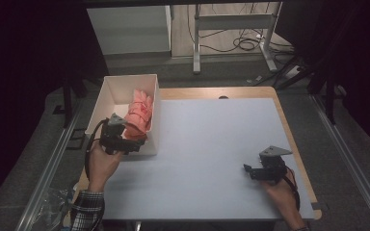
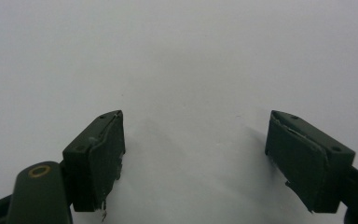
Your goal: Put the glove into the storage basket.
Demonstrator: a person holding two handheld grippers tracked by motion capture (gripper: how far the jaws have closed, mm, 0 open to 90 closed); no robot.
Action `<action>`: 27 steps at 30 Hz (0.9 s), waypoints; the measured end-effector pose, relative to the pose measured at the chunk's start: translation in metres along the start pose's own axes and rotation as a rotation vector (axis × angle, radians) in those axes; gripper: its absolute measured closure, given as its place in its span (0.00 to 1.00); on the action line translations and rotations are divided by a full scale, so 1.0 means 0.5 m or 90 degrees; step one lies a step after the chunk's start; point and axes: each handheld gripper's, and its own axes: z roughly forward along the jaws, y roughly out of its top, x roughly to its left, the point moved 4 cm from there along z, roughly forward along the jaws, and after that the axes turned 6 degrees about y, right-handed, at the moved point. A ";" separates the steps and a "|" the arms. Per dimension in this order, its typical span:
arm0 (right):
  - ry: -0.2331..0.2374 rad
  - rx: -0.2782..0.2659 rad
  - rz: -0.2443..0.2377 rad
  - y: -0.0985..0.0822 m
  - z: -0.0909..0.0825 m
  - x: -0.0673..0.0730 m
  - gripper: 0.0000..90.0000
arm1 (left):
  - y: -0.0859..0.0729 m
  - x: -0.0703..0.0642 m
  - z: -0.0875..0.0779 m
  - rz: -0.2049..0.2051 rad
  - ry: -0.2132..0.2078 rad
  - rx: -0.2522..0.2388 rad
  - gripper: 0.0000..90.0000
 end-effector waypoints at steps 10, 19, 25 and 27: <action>-0.001 0.000 0.000 0.000 0.000 0.000 0.22 | -0.016 -0.045 -0.009 0.020 -0.053 -0.020 0.00; -0.001 0.000 0.000 0.000 0.000 0.000 0.22 | -0.016 -0.116 0.003 0.049 -0.117 -0.041 0.00; -0.001 -0.001 0.000 0.000 0.000 0.000 0.22 | -0.022 -0.166 0.026 0.071 -0.161 -0.034 0.00; -0.001 -0.001 0.000 0.000 0.000 0.000 0.22 | -0.025 -0.181 0.035 0.076 -0.174 -0.033 0.00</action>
